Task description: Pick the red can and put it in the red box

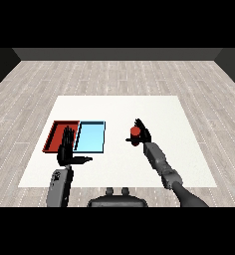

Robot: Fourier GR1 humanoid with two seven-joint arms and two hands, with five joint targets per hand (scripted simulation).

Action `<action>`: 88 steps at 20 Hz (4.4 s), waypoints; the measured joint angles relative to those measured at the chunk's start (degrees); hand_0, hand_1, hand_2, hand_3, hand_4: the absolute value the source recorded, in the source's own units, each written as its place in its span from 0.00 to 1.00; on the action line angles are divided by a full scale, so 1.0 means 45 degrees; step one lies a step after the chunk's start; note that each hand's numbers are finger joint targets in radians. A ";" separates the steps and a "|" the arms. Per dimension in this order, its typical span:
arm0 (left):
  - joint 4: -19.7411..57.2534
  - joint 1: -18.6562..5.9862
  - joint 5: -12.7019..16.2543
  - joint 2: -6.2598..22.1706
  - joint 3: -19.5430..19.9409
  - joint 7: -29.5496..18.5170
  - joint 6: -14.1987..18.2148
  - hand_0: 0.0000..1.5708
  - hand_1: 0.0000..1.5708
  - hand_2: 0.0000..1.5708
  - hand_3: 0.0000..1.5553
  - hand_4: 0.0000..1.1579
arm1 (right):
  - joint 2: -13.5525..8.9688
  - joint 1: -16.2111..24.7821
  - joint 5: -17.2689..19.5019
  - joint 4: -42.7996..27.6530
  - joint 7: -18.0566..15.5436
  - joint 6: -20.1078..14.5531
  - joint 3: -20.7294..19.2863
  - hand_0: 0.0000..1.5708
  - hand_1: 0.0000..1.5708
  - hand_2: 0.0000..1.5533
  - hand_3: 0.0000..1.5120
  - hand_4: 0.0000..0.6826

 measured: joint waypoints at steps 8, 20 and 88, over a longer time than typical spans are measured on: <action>-0.0110 -0.0012 0.0131 0.0170 0.0149 0.0173 -0.0113 0.00 0.00 0.00 0.00 0.00 | 0.0226 -0.0373 0.0155 0.0626 -0.0224 -0.1921 0.0161 0.93 0.93 0.93 0.93 0.86; 0.0012 -0.0183 0.0065 0.0076 -0.0176 0.0258 -0.0175 0.00 0.00 0.00 0.00 0.00 | -0.0074 -0.0289 0.0681 -0.1117 0.0149 -0.2099 0.0767 0.90 0.90 0.92 0.91 0.91; 0.5681 -0.4439 0.2921 -0.0210 -0.6670 0.0528 0.3942 0.00 0.00 0.00 0.00 0.37 | 0.0405 0.3491 -0.3232 -1.2500 0.3151 -0.8957 1.0859 0.93 0.93 0.93 0.90 0.92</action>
